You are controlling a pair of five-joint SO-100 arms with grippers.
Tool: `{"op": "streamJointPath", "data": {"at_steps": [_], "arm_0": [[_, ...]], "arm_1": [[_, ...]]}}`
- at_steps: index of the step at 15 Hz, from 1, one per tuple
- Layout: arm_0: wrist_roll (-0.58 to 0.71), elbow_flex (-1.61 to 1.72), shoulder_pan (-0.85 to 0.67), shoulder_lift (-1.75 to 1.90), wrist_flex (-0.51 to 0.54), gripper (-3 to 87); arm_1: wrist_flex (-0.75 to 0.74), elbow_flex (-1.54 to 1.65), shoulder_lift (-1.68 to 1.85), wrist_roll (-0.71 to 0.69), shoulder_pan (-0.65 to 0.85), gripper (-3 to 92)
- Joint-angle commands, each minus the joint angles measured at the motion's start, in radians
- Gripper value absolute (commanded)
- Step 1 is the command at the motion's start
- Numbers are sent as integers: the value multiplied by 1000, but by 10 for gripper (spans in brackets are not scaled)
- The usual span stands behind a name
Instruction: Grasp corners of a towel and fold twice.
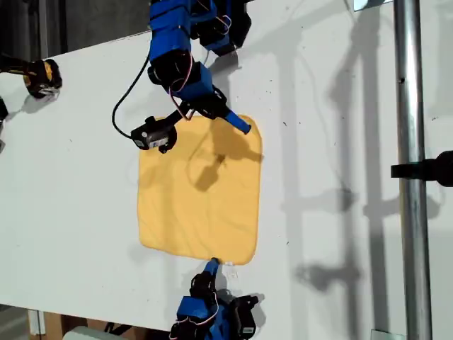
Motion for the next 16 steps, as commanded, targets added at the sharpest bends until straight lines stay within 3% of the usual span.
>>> {"op": "streamJointPath", "data": {"at_steps": [1,6,16], "arm_0": [[-12,2,9,3,0,-13],[-14,2,5,3,0,-13],[-21,2,3,3,0,-13]], "arm_1": [[-46,8,-41,5,-5,446],[-216,106,-179,2,-8,441],[-397,350,-341,69,48,421]]}}
